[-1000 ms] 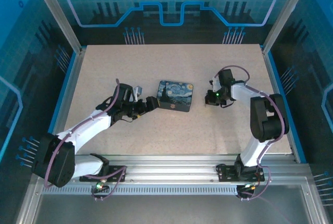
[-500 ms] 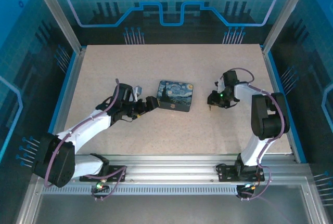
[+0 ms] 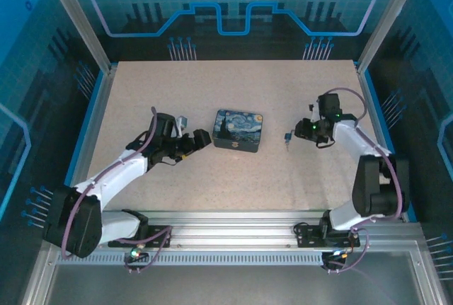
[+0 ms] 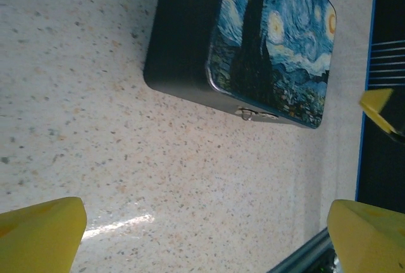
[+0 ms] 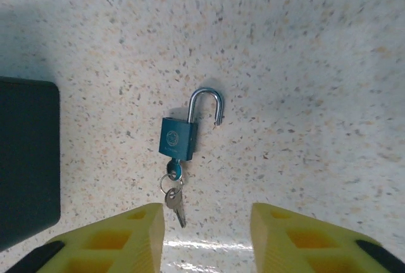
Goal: Unlock a padlock with a key
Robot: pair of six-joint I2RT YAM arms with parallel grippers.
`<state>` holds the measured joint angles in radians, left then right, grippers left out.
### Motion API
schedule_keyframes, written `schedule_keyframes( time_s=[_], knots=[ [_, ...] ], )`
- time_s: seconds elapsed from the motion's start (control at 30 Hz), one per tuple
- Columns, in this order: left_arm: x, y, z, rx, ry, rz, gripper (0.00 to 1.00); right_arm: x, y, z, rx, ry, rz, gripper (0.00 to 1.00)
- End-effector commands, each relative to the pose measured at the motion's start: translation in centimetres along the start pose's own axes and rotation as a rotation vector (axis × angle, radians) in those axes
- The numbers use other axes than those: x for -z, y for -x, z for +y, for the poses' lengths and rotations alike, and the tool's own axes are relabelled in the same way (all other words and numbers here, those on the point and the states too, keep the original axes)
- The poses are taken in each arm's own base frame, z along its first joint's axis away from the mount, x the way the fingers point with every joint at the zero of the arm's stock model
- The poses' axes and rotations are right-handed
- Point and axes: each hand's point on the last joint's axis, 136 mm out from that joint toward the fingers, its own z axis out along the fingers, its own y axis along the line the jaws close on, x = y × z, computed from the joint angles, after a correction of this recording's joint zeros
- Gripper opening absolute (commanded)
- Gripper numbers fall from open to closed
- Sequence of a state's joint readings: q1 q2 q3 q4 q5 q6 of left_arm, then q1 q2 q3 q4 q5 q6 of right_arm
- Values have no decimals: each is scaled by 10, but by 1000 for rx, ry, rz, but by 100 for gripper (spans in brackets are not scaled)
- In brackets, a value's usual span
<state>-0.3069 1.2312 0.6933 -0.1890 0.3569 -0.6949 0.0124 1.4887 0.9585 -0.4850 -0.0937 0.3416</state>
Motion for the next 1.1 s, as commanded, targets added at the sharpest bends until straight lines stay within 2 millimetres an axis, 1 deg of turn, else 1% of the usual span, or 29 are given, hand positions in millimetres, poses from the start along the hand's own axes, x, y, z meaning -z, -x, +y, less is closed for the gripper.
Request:
schedule_keyframes(
  time_s=[0.0, 0.03, 0.07, 0.17, 0.2, 0.3, 0.37, 0.43, 0.53, 0.57, 0.63, 0.7, 0.77, 0.8, 0.87, 0.9, 1.0, 1.07],
  knots=[
    [13, 13, 4, -42, 58, -48, 99, 15, -7, -7, 21, -65, -32, 47],
    [17, 18, 5, -56, 81, -65, 99, 20, -5, -6, 32, -73, -58, 59],
    [21, 25, 5, -74, 104, -88, 99, 25, -3, -4, 44, -80, -82, 100],
    [34, 46, 7, -114, 186, -151, 99, 39, 5, 5, 91, -90, -172, 100],
    [38, 53, 9, -128, 217, -173, 99, 39, 2, 6, 108, -100, -192, 100],
    [55, 78, 13, -179, 294, -278, 99, 51, 10, 13, 166, -127, -299, 100],
    [68, 96, 16, -252, 343, -394, 99, 58, 17, 15, 197, -157, -387, 100],
    [78, 111, 21, -313, 379, -508, 99, 64, 24, 13, 204, -190, -460, 100],
    [89, 130, 43, -369, 451, -646, 99, 68, 34, 7, 208, -235, -547, 100],
    [94, 137, 50, -375, 478, -687, 99, 66, 36, 6, 221, -244, -568, 100],
    [103, 145, 71, -356, 518, -739, 99, 62, 41, -3, 250, -301, -609, 100],
    [105, 150, 90, -349, 559, -744, 99, 57, 43, -18, 255, -393, -623, 100],
    [103, 153, 111, -344, 611, -735, 99, 51, 42, -28, 260, -448, -618, 100],
    [101, 155, 121, -333, 622, -737, 99, 49, 41, -31, 260, -457, -628, 100],
    [96, 157, 137, -318, 626, -752, 99, 42, 38, -30, 281, -424, -657, 100],
    [94, 158, 142, -315, 627, -768, 99, 42, 39, -26, 284, -396, -696, 100],
    [85, 160, 149, -326, 599, -816, 99, 40, 38, -21, 315, -354, -769, 100],
    [81, 161, 147, -361, 573, -834, 99, 38, 36, -17, 357, -328, -811, 100]
  ],
)
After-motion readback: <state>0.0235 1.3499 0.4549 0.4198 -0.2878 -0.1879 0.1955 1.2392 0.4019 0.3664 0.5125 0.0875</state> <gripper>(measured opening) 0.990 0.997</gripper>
